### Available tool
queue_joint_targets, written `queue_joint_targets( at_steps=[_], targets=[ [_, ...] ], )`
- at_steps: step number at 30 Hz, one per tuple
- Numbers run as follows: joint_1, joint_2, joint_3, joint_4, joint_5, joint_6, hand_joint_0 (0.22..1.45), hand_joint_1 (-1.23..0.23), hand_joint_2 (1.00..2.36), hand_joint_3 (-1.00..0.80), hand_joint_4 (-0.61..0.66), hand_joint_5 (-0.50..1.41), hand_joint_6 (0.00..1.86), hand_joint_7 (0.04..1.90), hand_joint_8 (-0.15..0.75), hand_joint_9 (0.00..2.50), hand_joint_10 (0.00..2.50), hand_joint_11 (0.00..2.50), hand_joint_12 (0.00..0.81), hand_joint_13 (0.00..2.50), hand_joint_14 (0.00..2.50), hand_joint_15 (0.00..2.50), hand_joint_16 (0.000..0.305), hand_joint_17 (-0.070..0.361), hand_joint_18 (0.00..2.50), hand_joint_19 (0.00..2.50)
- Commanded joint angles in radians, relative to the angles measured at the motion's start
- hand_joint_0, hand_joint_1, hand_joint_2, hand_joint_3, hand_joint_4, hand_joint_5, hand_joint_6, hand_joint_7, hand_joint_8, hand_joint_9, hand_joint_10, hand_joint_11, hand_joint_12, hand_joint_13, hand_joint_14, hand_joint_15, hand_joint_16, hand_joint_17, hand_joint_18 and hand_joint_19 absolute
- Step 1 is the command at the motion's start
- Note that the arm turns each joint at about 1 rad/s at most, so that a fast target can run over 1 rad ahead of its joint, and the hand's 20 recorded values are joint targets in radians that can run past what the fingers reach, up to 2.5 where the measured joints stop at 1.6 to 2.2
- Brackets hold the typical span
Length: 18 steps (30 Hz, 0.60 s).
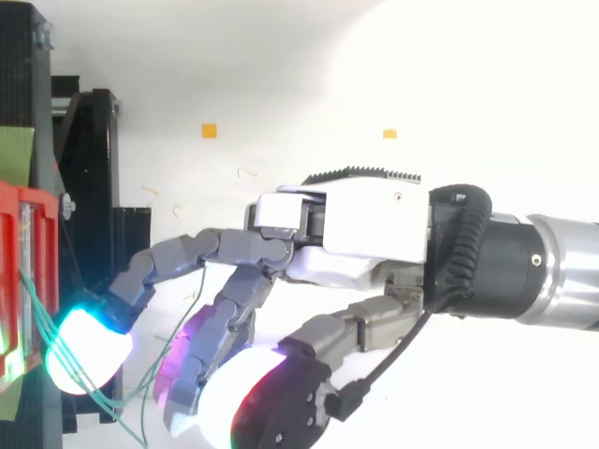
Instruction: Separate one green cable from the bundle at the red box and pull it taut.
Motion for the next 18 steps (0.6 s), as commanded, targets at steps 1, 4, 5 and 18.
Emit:
queue_joint_targets(
  at_steps=[1,4,5,18],
  targets=[
    [0.005,-0.001,-0.022,0.005,-0.003,0.039,0.37,-0.57,1.0,-0.5,0.25,-0.15,0.5,0.64,0.351,1.06,0.01,0.36,0.45,0.84,0.02,0.46,0.083,0.187,1.09,0.43],
    [0.019,0.001,-0.073,0.071,0.001,0.066,0.37,-0.57,1.0,-0.5,0.25,-0.15,0.5,0.64,0.348,1.06,0.01,0.35,0.451,0.84,0.01,0.46,0.083,0.187,1.09,0.44],
    [0.02,0.001,-0.085,0.098,0.003,0.075,0.37,-0.57,1.0,-0.5,0.25,-0.15,0.5,0.64,0.349,1.07,0.01,0.35,0.451,0.84,0.01,0.46,0.083,0.187,1.09,0.44],
    [0.028,0.001,-0.097,0.129,0.0,0.13,0.37,-0.62,1.0,-0.5,0.26,-0.14,0.5,0.69,0.353,1.08,0.01,0.36,0.453,0.86,0.01,0.46,0.084,0.189,1.11,0.45]
  ],
)
